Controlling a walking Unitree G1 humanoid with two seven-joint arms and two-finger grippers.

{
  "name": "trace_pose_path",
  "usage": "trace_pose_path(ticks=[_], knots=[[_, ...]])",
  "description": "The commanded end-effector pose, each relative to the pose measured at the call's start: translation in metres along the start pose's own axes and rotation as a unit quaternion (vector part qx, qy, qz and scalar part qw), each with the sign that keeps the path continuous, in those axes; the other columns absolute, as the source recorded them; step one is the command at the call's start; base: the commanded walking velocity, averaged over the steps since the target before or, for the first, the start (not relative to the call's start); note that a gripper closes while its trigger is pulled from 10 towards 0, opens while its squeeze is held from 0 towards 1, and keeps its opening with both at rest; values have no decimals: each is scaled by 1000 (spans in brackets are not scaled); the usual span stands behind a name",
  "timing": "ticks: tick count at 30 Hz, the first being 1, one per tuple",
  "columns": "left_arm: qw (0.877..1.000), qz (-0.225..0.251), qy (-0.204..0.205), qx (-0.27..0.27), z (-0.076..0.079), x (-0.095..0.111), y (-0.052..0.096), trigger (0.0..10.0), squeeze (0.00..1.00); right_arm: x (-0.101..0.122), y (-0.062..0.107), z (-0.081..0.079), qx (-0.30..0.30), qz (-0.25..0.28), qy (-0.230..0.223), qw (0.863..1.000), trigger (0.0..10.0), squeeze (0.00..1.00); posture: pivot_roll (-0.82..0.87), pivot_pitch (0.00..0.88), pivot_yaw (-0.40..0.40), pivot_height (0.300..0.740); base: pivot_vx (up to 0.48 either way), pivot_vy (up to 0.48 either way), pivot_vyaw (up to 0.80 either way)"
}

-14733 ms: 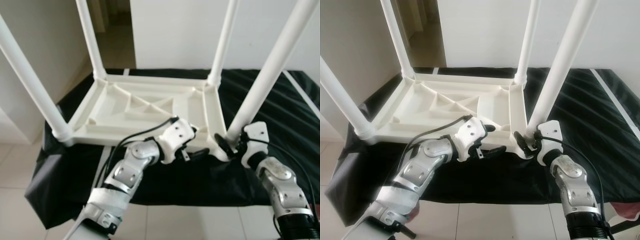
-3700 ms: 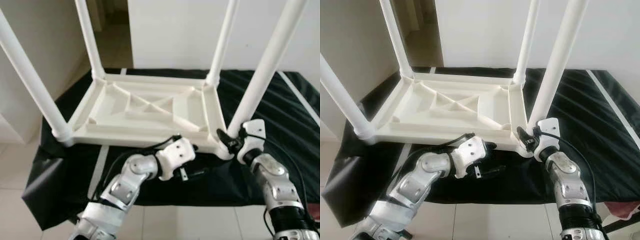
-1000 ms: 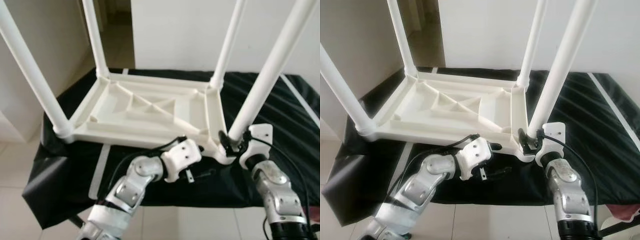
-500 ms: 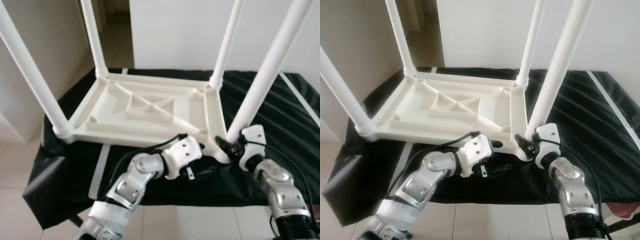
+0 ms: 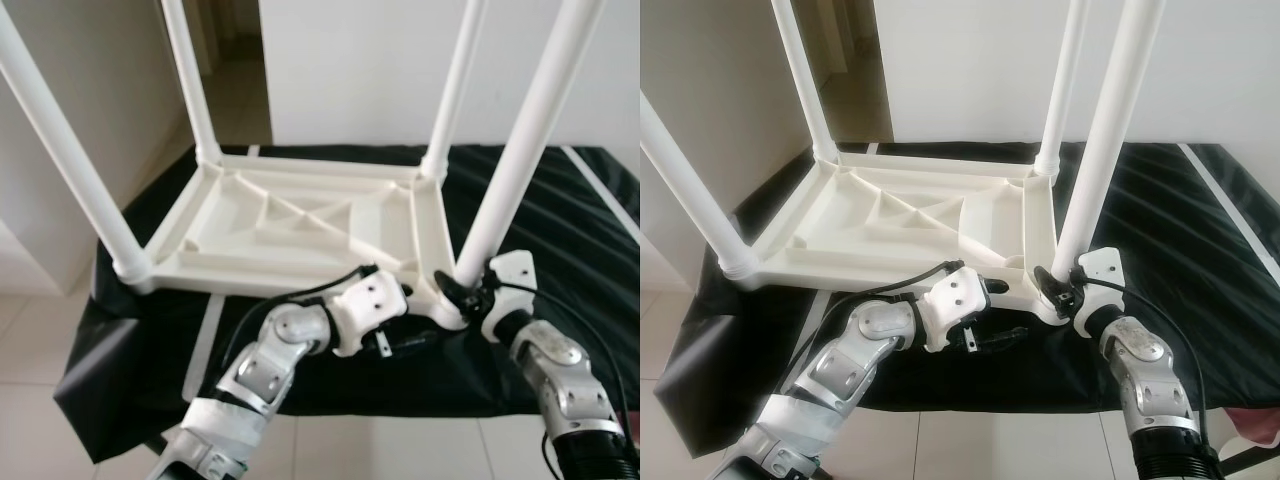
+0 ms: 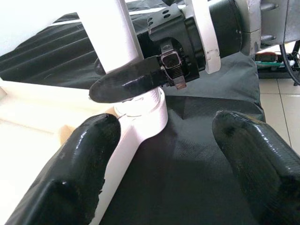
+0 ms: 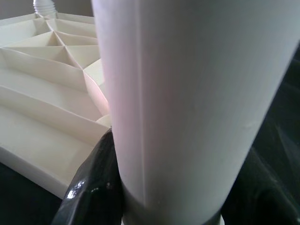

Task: Building children table

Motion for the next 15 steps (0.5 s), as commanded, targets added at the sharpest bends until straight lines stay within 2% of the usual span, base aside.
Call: trace_pose_path(ticks=[1,5,9,11,14,15], knots=[[1000,-6,-5,-3,-2,-2,0,10000,0,-10,4,2,-15,-23,-12,1000,10000,0,-40,0,11,740,0,0,0],[1000,0,2,16,-5,-1,-1,10000,0,-8,5,-5,-57,-33,-43,997,10000,0,-36,0,-10,740,0,0,0],[1000,0,6,15,-2,-2,-1,10000,0,-7,4,-7,-83,-36,-58,994,10000,0,-26,0,-14,740,0,0,0],[1000,-5,11,7,4,-5,1,10000,0,-8,1,-11,-138,-52,-86,985,10000,0,-7,0,-13,740,0,0,0],[1000,-7,12,4,6,-6,1,10000,0,-9,0,-12,-157,-59,-96,981,10000,0,-7,0,-13,740,0,0,0],[1000,-11,12,4,6,-7,4,10000,0,-9,-1,-20,-170,-62,-106,978,10000,0,5,0,-16,740,0,0,0]])
Point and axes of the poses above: a point about 5 cm out from each wrist's last joint towards the gripper, its own y axis pointing back from the gripper into the wrist, its own x axis along the axis of the wrist's last joint, z = x × y, the point moved 2 cm from there along -y, pointing out of the wrist towards the gripper, and after that the axes turned 6 degrees about y, right-handed, at the moved point
